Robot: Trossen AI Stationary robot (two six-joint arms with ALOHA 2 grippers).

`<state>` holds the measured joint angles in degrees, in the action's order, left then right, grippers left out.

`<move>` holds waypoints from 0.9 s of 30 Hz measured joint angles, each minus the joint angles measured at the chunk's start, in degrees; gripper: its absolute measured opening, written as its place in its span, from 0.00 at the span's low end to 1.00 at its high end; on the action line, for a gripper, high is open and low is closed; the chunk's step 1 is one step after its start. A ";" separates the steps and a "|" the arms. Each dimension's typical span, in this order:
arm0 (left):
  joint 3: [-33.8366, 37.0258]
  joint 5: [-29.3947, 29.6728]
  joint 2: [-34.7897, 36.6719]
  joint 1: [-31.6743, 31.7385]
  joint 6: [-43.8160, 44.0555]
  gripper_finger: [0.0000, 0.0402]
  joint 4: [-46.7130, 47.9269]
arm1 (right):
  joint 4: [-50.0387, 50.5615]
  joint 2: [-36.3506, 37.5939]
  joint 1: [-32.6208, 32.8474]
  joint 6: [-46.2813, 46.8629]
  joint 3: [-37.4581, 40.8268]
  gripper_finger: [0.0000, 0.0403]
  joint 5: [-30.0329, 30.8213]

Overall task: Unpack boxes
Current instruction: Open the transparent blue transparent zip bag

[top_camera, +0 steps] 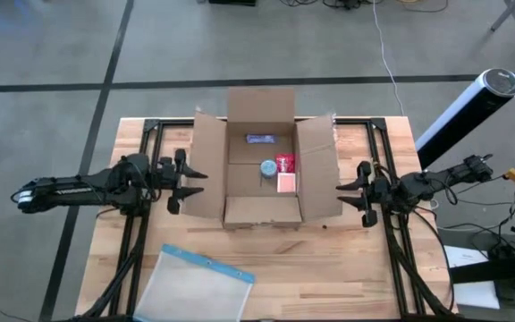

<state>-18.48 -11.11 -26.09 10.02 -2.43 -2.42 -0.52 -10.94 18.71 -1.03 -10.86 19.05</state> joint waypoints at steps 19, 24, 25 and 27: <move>0.00 0.09 -1.98 -0.07 5.03 0.39 0.42 | -0.49 0.00 0.01 9.45 0.03 0.21 0.48; 0.00 0.13 -2.62 -0.07 5.35 0.39 0.37 | -0.23 -0.02 0.01 7.51 0.03 0.20 0.48; 0.00 0.13 -2.67 -0.07 5.35 0.39 0.32 | -0.25 -0.02 0.01 6.98 0.03 0.19 0.48; 0.00 0.13 -2.68 -0.07 5.35 0.39 0.31 | -0.54 -0.02 0.01 4.43 0.03 0.18 0.49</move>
<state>-18.48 -10.98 -28.77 9.96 2.92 -2.11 -1.06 -10.96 18.72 3.40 -10.83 19.53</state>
